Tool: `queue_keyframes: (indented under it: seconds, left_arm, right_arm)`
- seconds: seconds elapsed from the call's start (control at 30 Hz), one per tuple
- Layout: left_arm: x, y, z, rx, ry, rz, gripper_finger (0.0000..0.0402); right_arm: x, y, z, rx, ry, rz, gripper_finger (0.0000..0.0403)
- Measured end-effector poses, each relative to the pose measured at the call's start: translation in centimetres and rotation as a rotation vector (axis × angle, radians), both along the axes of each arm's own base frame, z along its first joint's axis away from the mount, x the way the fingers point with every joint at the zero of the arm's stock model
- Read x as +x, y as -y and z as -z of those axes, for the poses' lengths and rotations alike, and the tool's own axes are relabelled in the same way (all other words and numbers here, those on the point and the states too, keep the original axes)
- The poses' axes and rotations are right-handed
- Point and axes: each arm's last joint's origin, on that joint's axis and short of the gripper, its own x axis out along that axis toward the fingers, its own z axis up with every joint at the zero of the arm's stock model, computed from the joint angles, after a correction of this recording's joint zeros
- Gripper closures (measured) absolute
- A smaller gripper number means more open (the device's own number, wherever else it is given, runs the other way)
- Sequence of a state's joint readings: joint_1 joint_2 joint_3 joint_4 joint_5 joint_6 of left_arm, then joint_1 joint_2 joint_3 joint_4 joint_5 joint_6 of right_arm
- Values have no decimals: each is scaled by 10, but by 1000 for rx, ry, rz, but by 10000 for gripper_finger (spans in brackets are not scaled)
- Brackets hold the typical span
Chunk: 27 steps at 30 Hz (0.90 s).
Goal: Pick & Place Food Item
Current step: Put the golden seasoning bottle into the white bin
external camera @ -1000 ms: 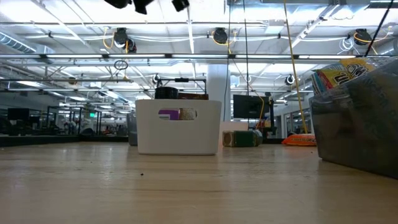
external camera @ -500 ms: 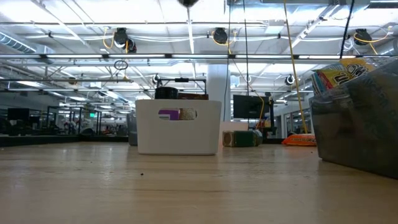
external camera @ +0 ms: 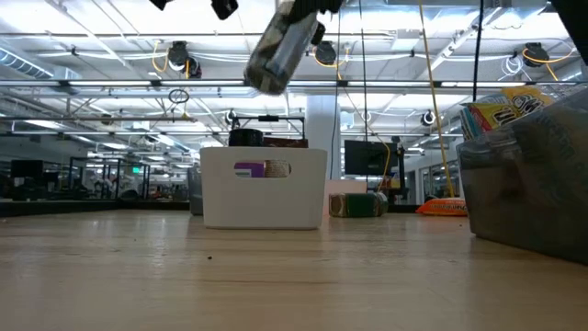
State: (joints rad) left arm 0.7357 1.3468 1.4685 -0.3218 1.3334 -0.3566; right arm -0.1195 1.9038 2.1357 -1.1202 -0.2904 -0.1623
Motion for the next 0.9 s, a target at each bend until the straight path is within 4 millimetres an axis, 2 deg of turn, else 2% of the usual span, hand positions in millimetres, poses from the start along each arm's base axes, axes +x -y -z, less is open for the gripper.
queue_keyframes:
  seconds: [0.13, 0.3, 0.57, 0.9]
  left_arm:
    - [-3, -4, 5, 12, -21, -49, 102]
    - [-9, -10, 7, 1, -37, -77, 109]
    - [-14, -16, 8, 9, -34, -105, 99]
    - [-14, -16, 8, 9, -35, -103, 93]
  right_arm:
    - [8, -6, 22, 2, -115, -25, 132]
    - [12, -18, 41, -53, -232, -60, 132]
    - [23, -28, 57, -91, -256, -61, 132]
    - [42, -27, 80, -84, -263, -40, 132]
